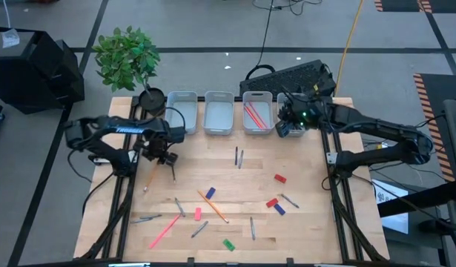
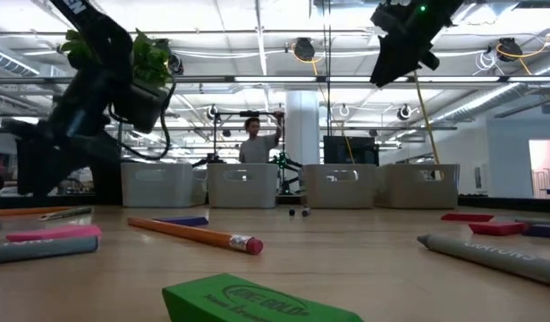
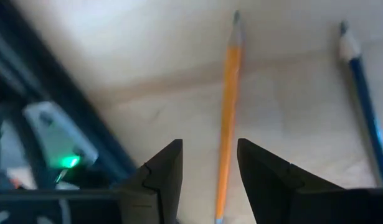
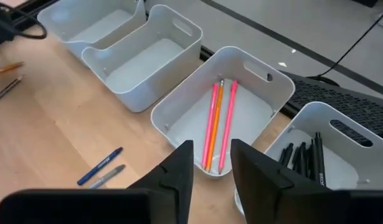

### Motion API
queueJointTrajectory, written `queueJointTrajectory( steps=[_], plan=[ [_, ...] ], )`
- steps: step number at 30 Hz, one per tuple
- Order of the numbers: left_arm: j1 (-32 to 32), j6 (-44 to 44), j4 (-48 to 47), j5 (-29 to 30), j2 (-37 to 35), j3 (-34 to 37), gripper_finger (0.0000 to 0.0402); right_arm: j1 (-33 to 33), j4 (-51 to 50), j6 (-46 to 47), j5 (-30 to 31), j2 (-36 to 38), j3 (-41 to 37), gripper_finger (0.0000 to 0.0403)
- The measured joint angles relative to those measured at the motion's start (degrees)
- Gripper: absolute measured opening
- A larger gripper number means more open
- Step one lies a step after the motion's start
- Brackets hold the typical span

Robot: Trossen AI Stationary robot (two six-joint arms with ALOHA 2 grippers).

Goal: Sort crayons/erasers/pens/pencils in bins
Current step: Put the orange pencil into the middle right gray bin

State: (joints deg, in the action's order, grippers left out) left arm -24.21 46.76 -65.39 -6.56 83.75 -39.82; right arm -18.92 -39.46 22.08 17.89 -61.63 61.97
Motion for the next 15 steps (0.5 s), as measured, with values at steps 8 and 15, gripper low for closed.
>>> queueJointTrajectory(
  steps=[8, 15],
  plan=[
    [-1.0, -1.6, 7.7, -0.8, 0.2, 5.3, 0.0154, 1.1, 0.2, -0.2, 0.3, 0.0, 0.0, 0.0093],
    [0.2, 1.1, 10.9, -1.3, 0.2, 6.0, 0.0123, 1.1, 4.1, -1.0, -1.2, 0.1, 0.0, 0.0093]
  ],
)
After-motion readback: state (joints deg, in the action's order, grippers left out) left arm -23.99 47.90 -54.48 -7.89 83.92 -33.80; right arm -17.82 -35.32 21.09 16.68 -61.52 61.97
